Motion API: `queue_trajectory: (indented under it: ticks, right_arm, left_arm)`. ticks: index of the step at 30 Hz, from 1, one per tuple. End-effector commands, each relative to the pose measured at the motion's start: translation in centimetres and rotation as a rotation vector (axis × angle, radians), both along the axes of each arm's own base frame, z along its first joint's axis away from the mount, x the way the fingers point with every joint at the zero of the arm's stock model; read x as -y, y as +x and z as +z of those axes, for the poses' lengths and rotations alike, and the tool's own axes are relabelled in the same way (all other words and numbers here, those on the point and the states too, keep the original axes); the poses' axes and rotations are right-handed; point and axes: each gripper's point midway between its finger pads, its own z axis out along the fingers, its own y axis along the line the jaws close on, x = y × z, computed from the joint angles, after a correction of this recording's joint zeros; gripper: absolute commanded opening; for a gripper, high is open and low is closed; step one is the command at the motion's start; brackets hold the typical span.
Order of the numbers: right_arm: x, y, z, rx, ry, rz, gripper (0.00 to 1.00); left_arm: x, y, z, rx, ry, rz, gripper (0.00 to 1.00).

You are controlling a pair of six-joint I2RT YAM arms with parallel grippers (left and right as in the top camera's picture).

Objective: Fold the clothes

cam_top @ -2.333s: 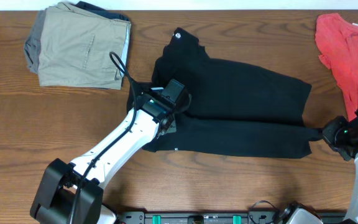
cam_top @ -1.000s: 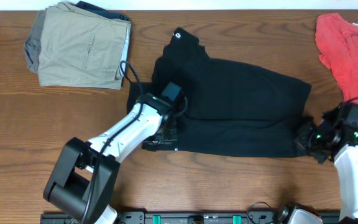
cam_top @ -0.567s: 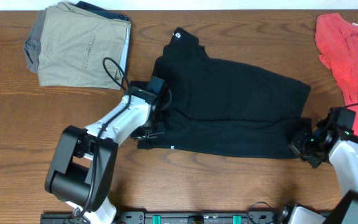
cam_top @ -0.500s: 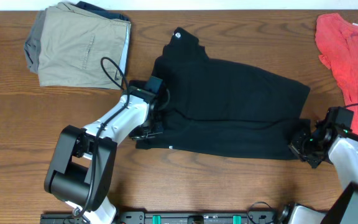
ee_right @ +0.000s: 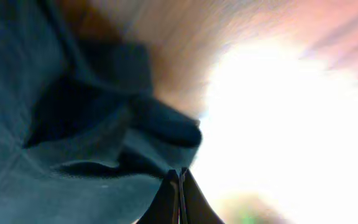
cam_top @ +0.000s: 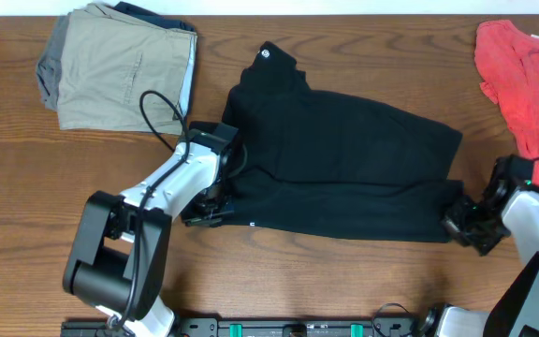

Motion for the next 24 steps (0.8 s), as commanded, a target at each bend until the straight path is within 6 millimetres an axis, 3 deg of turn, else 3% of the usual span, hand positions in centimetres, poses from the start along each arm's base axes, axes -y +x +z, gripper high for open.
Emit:
queue_trajectory:
  ticks: [1,3,6,11,18,24]
  right_arm:
    - [3.6,0.8,2.6,-0.018,-0.147,-0.087,0.01]
    - [4.3,0.7,4.1,-0.037,-0.183,-0.122,0.01]
    - [4.0,1.9,5.5,-0.002,-0.148,-0.091,0.01]
    - [-0.2,5.1,6.0,0.147,0.06,0.115,0.01]
    - [-3.3,5.8,4.0,0.154,0.07,0.243,0.01]
    - [-4.0,4.9,0.8,0.107,0.08,0.21,0.01]
  left_arm:
    - [-0.4,0.3,1.7,0.068,0.009,0.04,0.06]
    - [-0.3,0.6,2.7,0.111,-0.008,0.041,0.06]
    - [0.0,1.4,4.3,0.198,-0.045,0.035,0.06]
    - [1.3,3.0,5.8,0.3,-0.131,-0.015,0.06]
    - [5.3,3.9,4.3,0.28,-0.292,-0.122,0.06]
    - [6.0,4.1,1.3,0.218,-0.27,-0.136,0.06]
